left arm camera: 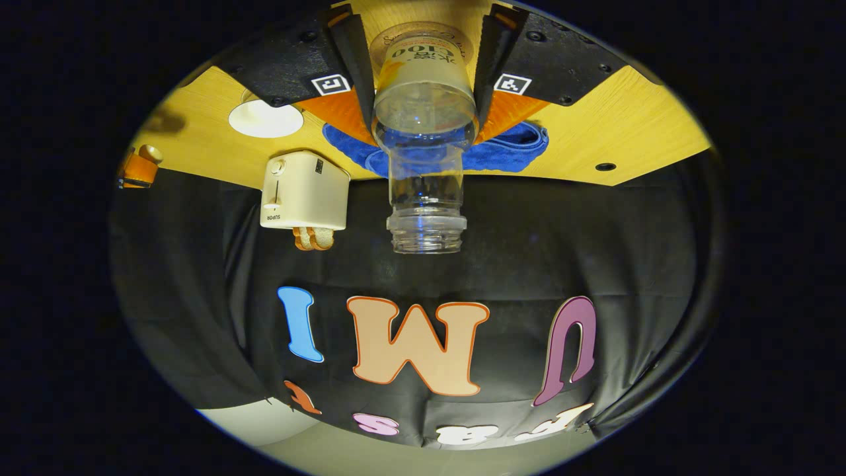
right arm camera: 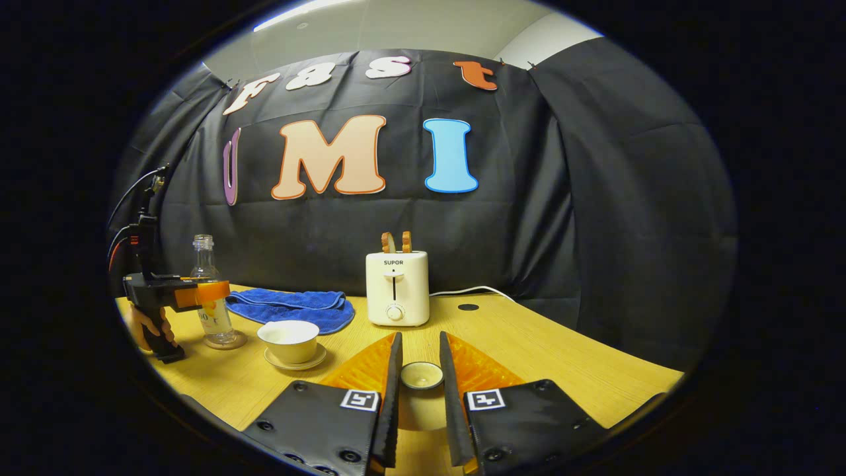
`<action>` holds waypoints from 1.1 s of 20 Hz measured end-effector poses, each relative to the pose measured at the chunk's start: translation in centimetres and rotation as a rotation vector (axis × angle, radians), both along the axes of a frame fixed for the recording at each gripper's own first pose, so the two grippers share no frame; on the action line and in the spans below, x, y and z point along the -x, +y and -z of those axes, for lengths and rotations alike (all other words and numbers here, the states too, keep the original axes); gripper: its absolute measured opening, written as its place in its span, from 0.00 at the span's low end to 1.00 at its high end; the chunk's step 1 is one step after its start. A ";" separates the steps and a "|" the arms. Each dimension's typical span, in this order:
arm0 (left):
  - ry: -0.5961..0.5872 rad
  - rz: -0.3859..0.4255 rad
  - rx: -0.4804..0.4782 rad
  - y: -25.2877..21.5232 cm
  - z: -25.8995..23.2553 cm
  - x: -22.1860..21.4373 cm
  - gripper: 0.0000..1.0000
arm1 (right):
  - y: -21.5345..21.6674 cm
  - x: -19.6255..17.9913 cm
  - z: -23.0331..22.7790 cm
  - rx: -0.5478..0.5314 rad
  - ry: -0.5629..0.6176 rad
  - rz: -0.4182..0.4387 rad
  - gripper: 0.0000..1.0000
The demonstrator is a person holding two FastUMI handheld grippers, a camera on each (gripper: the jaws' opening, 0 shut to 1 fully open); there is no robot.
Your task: Open the teacup lid with one hand, grasp the water bottle and pour water into the teacup with the other hand; after pouring, place the water bottle on the coaster and then close the teacup lid.
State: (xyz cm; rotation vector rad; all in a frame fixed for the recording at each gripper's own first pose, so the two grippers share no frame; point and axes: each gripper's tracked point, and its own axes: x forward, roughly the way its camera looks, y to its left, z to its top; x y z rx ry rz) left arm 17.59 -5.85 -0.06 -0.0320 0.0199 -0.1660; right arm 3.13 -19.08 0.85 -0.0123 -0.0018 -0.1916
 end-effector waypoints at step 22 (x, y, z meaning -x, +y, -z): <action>-0.017 -0.001 -0.027 2.1 0.4 5.8 0.95 | 4.6 -1.2 0.2 -0.006 0.003 -0.111 0.34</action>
